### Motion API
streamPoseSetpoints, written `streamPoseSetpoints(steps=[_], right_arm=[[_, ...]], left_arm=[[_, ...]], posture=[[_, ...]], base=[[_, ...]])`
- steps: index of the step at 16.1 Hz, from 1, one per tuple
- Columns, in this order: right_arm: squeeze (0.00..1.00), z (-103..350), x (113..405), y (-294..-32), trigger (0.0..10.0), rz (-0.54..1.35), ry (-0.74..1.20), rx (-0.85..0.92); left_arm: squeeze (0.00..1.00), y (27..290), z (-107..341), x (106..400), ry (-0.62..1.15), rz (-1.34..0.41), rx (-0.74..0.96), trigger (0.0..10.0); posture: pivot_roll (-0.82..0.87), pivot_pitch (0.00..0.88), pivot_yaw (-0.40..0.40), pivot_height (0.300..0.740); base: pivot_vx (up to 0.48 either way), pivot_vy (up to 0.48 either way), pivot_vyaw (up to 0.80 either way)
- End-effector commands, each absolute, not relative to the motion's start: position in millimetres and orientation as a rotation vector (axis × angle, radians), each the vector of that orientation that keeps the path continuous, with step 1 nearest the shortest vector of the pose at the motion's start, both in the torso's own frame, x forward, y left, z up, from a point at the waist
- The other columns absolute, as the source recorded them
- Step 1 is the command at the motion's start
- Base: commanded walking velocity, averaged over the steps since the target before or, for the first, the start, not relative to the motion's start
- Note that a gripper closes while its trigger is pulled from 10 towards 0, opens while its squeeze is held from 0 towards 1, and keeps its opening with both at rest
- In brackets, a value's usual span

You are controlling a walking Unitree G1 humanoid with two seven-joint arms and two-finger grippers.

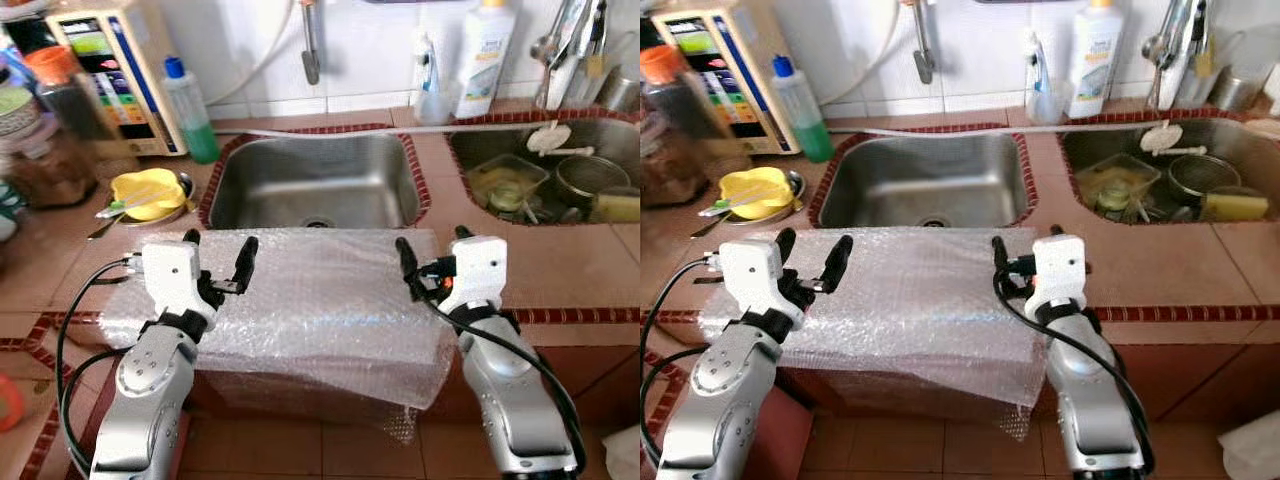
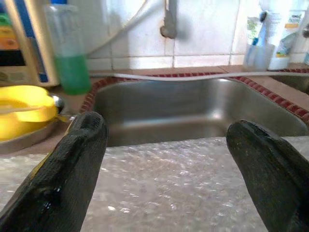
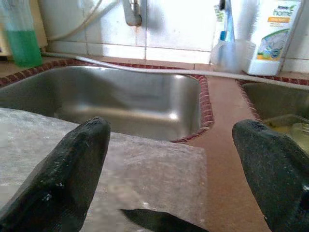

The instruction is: Kitchen organization

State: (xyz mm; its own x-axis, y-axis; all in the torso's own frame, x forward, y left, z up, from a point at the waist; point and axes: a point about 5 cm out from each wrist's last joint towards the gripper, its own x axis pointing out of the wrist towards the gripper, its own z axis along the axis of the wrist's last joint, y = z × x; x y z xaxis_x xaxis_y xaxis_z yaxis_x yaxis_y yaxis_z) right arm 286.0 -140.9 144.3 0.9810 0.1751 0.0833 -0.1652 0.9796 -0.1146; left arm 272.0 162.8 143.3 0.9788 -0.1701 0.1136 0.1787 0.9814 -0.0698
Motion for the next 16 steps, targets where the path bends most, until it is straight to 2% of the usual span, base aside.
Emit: streamPoseSetpoints(steps=[1, 7, 16], right_arm=[[0.00, 150, 286, -134, 10.0, 0.193, -0.119, -0.110], [0.00, 162, 285, -134, 10.0, 0.209, -0.171, -0.145], [0.00, 167, 286, -134, 10.0, 0.229, -0.191, -0.176]], left_arm=[[0.00, 175, 144, 274, -0.118, -0.119, -0.060, 10.0], [0.00, 166, 151, 272, -0.144, -0.206, -0.116, 10.0], [0.00, 164, 148, 271, -0.142, -0.238, -0.119, 10.0]], posture=[[-0.19, 0.086, 0.099, 0.740], [-0.20, 0.090, 0.094, 0.740], [-0.20, 0.087, 0.088, 0.740]], base=[[0.000, 0.000, 0.00], [0.000, 0.000, 0.00], [0.290, 0.000, 0.00]])
